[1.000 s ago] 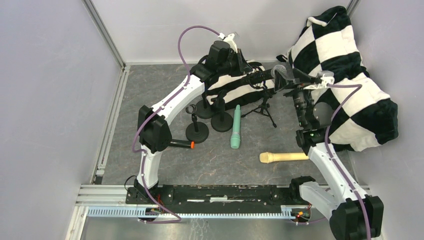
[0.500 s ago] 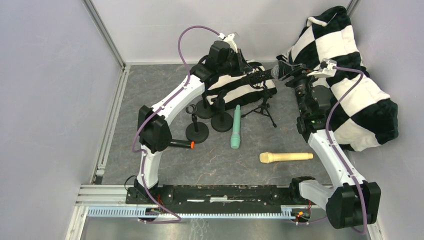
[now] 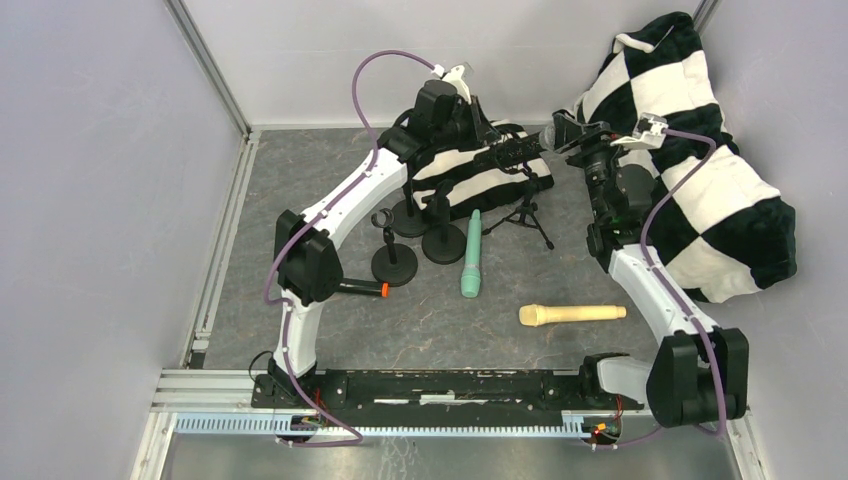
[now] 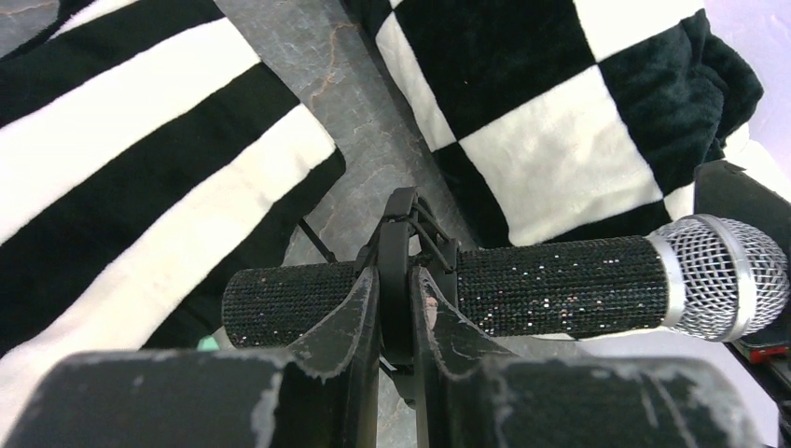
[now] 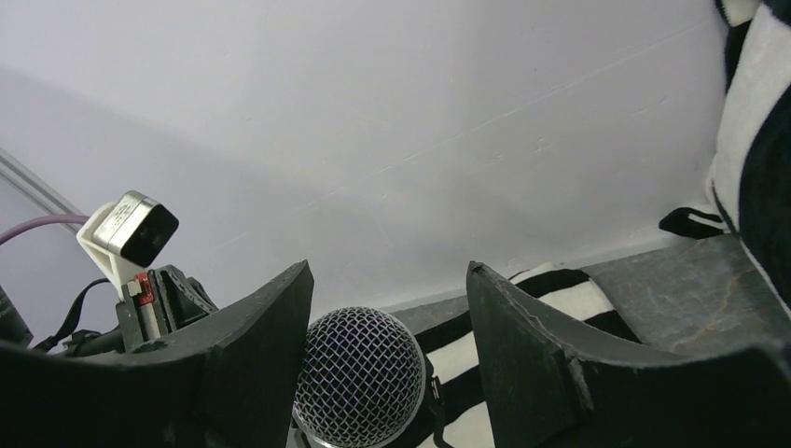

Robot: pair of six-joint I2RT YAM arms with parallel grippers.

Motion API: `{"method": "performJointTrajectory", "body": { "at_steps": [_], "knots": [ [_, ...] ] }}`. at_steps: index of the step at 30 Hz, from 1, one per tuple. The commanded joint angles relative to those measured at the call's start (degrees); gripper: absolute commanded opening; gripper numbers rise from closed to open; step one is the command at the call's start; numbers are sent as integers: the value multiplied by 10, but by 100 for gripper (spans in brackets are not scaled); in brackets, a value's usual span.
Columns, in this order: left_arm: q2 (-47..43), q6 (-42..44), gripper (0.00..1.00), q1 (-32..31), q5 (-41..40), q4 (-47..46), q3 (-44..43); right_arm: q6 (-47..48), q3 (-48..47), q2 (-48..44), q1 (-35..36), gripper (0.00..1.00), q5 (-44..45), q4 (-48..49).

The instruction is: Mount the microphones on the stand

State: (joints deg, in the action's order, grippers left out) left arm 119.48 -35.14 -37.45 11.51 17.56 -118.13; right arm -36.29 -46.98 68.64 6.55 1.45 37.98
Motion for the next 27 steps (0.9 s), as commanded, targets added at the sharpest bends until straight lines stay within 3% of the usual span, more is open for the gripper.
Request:
{"method": "performJointTrajectory", "body": {
  "at_steps": [1,16,22,27],
  "knots": [
    [-7,16,2,-3,14,1,-6,1,11,39,1,67,-62,5],
    [0,17,2,-18,14,1,-15,11,1,96,14,64,-165,31],
    [-2,17,2,-18,3,5,-15,52,-6,58,13,78,-136,3],
    [-3,17,13,-18,2,6,-15,106,-18,-19,8,84,-78,-47]
  ]
}}
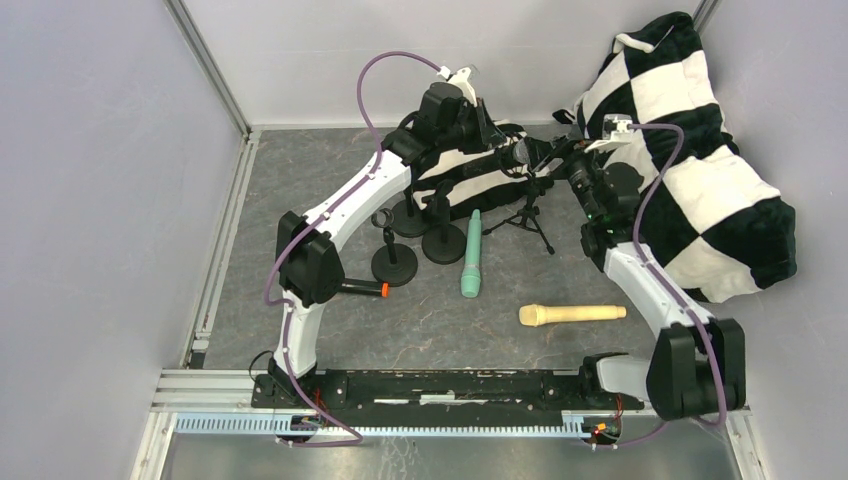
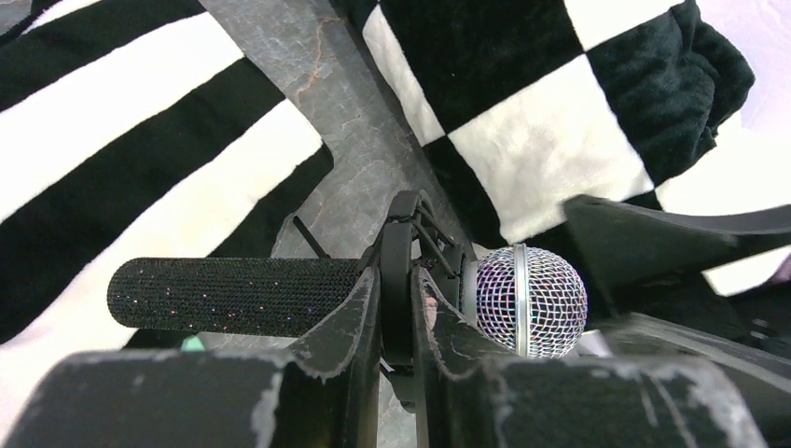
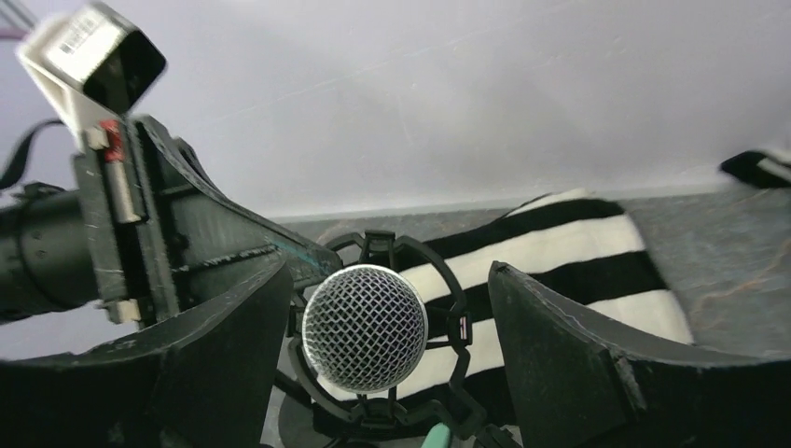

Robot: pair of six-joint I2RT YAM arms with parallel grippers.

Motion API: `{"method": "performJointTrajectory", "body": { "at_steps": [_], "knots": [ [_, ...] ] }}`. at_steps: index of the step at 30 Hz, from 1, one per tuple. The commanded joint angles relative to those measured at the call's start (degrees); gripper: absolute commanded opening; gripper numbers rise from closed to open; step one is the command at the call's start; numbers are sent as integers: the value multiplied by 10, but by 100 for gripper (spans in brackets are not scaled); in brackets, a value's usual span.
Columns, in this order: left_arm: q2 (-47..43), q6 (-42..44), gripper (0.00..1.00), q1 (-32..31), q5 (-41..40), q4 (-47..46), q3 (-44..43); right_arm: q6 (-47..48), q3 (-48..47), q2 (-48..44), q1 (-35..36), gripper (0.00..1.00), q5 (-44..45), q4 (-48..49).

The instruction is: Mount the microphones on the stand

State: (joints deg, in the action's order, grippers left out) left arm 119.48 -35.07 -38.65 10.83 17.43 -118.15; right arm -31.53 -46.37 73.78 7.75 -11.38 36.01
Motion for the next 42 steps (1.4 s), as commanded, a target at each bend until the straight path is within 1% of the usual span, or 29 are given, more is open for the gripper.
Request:
{"method": "performJointTrajectory", "body": {
  "at_steps": [1,4,10,14,19,22,24,30,35,38,42],
  "knots": [
    [-3,17,19,-6,9,7,-15,68,-24,-88,-4,85,63,-35],
    [-5,18,29,-6,10,6,-15,92,-22,-134,-4,85,91,-70],
    [-18,23,62,-6,11,5,-14,114,12,-216,-4,86,104,-110],
    [-31,25,75,-6,13,2,-14,131,16,-252,-4,87,102,-142],
    [-56,34,81,-1,9,-3,-19,162,-11,-270,-4,88,103,-210],
    [-79,53,83,7,-2,5,-18,183,-62,-255,-4,92,81,-317],
    [-98,77,83,10,-21,16,-13,194,-85,-243,-4,94,68,-371],
    [-185,131,86,34,-63,23,46,195,-74,-245,-4,95,31,-403],
    [-279,163,87,64,-105,33,139,200,-86,-240,-4,95,-6,-438],
    [-353,162,88,97,-128,26,231,207,-94,-235,-4,95,-31,-461],
    [-447,162,88,131,-153,29,356,208,-90,-237,-4,94,-43,-482]
  ]
}}
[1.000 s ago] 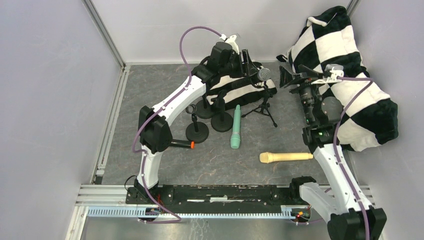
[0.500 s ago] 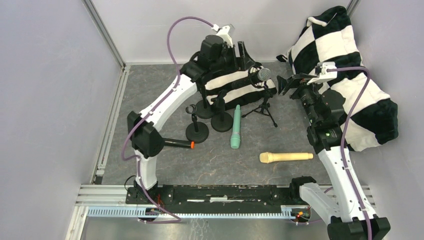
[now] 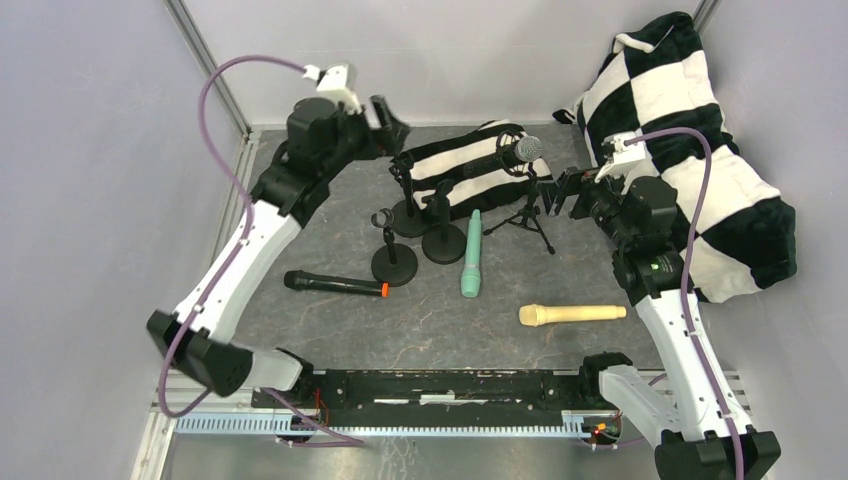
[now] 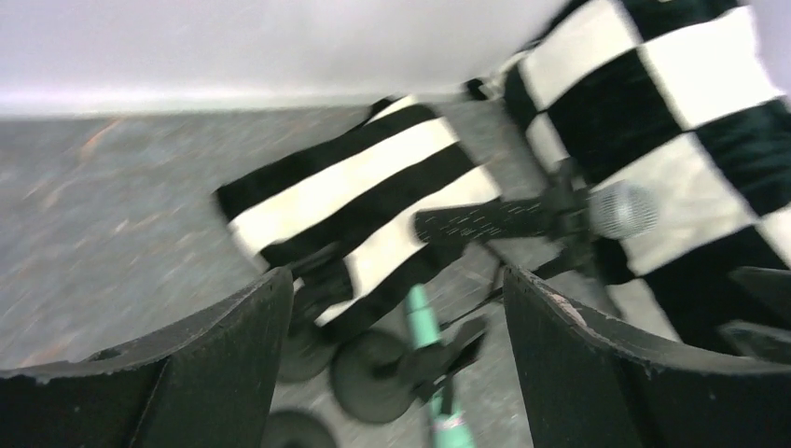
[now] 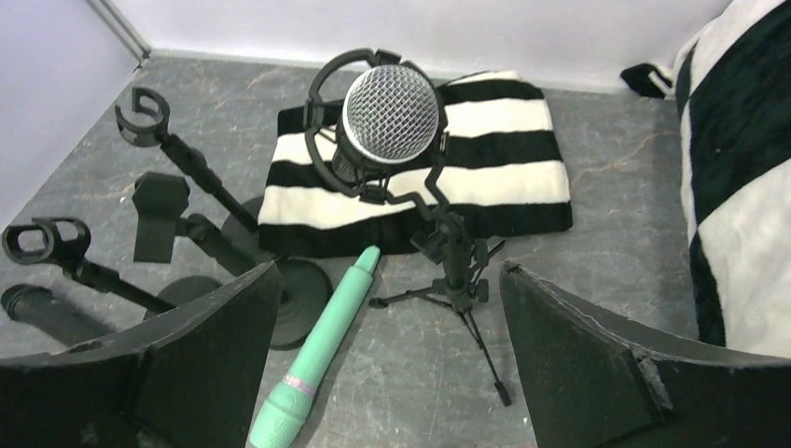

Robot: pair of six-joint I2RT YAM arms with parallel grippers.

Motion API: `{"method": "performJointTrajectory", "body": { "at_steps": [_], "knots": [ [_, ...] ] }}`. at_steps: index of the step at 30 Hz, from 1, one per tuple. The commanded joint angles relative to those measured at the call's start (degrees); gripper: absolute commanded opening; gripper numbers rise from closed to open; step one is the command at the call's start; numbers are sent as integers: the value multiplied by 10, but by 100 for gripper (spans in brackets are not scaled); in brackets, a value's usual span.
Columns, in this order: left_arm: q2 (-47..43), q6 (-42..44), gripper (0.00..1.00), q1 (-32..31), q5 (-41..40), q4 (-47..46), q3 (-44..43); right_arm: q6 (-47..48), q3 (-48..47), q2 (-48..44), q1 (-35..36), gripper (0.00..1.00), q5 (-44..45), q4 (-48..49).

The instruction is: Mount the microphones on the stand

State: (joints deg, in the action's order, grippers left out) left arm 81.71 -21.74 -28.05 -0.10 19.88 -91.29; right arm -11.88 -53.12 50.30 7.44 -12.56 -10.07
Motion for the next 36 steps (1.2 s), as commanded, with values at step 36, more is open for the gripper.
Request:
{"method": "performJointTrajectory", "body": {
  "at_steps": [36],
  "knots": [
    [-344,-173,90,36,-142,76,465,-139,182,21,211,89,40,59]
  ]
}}
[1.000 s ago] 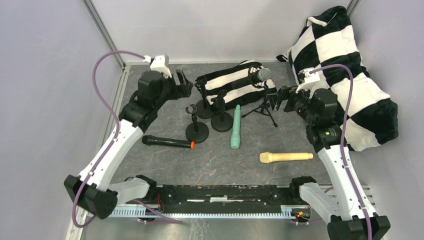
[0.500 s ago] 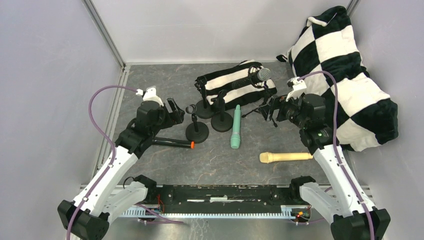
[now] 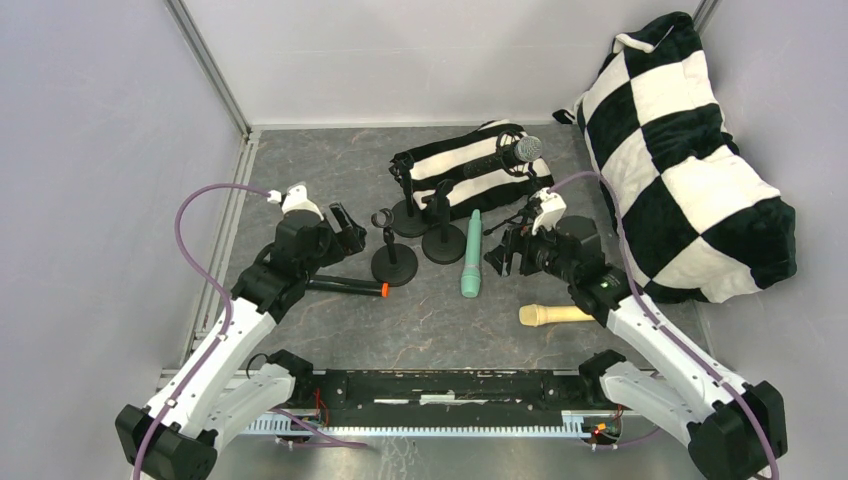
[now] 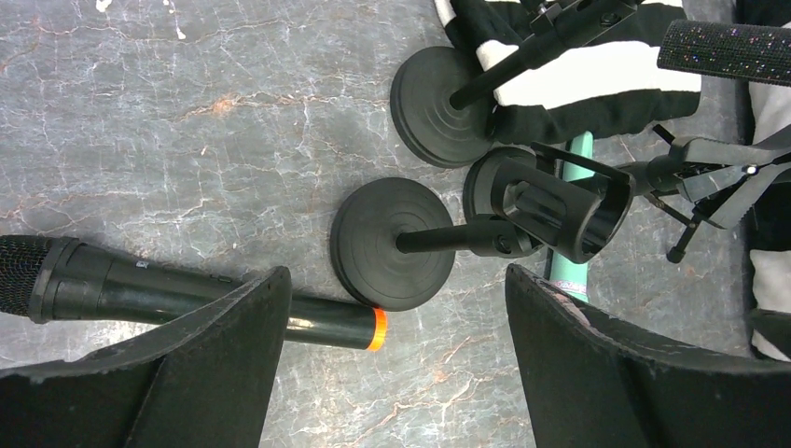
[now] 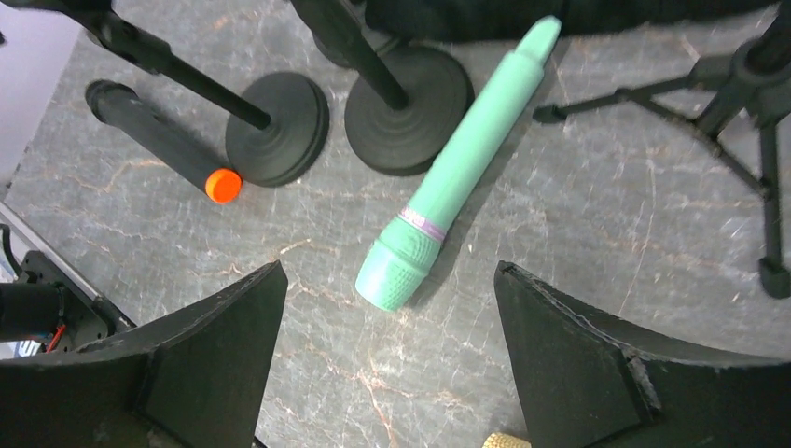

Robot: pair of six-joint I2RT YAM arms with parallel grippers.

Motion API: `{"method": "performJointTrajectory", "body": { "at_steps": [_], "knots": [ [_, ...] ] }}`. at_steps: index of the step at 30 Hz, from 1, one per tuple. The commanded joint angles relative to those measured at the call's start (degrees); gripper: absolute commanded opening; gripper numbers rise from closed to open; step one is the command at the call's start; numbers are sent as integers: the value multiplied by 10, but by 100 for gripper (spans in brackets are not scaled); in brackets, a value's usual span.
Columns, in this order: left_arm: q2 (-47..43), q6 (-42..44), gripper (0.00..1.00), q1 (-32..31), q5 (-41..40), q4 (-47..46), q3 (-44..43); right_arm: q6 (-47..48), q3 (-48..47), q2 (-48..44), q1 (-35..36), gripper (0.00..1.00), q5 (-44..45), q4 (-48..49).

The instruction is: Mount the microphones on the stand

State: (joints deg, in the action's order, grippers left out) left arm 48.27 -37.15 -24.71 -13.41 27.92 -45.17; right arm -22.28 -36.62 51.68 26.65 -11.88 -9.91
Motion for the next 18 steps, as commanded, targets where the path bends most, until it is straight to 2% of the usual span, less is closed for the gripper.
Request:
{"method": "performJointTrajectory", "body": {
  "at_steps": [1,9,18],
  "knots": [
    [-11,-19,90,3,-8,-4,5,-36,21,12,24,89,37,60],
    [-22,-40,90,3,-3,4,24,-39,38,61,58,89,43,88],
    [-33,-112,91,3,-49,45,57,-47,52,106,91,89,84,117]
  ]
}}
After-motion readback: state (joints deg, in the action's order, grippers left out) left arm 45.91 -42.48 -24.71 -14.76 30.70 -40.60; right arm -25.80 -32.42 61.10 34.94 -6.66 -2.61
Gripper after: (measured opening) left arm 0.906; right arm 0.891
